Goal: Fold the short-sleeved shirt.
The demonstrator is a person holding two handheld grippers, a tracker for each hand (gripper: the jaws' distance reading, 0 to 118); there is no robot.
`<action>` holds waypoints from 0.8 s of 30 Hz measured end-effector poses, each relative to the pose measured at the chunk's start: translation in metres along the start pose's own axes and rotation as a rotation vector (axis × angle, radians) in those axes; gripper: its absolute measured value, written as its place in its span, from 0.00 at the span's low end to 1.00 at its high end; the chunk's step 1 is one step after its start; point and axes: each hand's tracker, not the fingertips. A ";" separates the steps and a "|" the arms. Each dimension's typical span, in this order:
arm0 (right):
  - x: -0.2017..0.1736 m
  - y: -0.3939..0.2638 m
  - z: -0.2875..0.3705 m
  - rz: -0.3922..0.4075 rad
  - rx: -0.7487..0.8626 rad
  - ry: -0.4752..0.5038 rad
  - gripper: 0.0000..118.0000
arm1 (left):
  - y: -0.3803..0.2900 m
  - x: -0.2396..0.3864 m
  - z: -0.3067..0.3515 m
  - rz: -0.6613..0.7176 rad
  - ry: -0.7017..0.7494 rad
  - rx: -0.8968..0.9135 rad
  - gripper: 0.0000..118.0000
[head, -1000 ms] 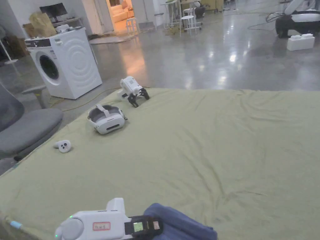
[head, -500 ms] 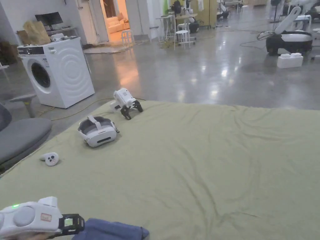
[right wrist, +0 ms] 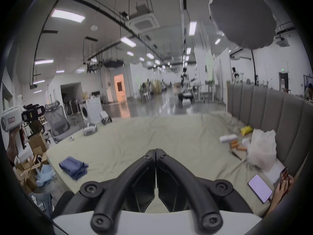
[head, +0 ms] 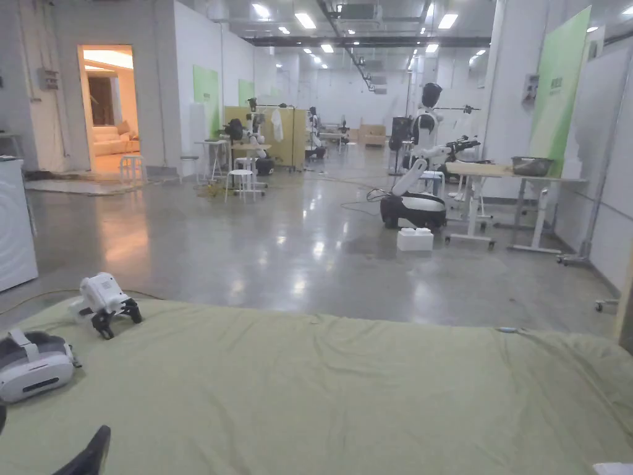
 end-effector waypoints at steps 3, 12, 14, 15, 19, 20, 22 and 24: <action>-0.006 0.008 0.018 0.059 0.048 -0.059 0.00 | -0.009 0.020 0.002 0.053 -0.057 0.052 0.32; -0.014 0.003 0.044 0.109 0.116 -0.137 0.00 | -0.019 0.028 0.019 0.074 -0.099 -0.023 0.00; -0.014 0.004 0.045 0.107 0.118 -0.134 0.00 | -0.019 0.031 0.022 0.077 -0.070 -0.037 0.00; -0.014 0.004 0.045 0.105 0.118 -0.128 0.00 | -0.018 0.029 0.022 0.081 -0.068 -0.041 0.00; -0.016 0.005 0.041 0.111 0.118 -0.121 0.00 | -0.016 0.028 0.024 0.098 -0.056 -0.036 0.00; -0.017 0.005 0.039 0.110 0.120 -0.121 0.00 | -0.015 0.028 0.024 0.097 -0.054 -0.035 0.00; -0.017 0.006 0.037 0.101 0.111 -0.111 0.00 | -0.015 0.029 0.023 0.101 -0.055 -0.032 0.00; -0.017 0.006 0.036 0.094 0.112 -0.103 0.00 | -0.013 0.031 0.023 0.109 -0.060 -0.034 0.00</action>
